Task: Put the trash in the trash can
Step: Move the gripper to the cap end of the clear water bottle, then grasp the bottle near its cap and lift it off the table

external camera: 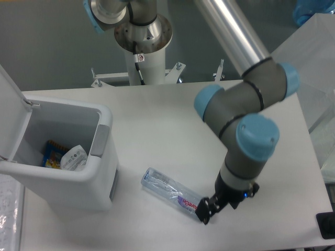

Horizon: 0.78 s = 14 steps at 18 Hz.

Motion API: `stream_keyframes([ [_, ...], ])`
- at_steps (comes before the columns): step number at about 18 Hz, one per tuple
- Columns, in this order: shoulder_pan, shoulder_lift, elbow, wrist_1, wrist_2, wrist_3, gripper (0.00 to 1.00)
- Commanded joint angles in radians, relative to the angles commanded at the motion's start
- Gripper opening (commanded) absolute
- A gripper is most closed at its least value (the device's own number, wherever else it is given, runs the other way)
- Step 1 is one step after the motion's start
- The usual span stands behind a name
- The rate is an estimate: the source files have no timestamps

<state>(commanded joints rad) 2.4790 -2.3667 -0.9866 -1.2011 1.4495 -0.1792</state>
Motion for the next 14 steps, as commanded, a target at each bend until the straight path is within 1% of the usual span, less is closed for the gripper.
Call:
stream_keyframes([
  [3, -0.009, -0.020, 0.006, -0.006, 0.020, -0.020, 1.00],
  [4, -0.011, -0.025, -0.001, -0.015, 0.038, -0.031, 1.00],
  [6, -0.032, -0.034, -0.035, -0.018, 0.112, -0.043, 1.00],
  [7, -0.032, -0.035, -0.046, -0.017, 0.132, -0.071, 1.00],
  [9, -0.032, -0.048, -0.060, -0.017, 0.147, -0.109, 1.00],
  [14, -0.035, -0.037, -0.116, -0.011, 0.161, -0.109, 1.00],
])
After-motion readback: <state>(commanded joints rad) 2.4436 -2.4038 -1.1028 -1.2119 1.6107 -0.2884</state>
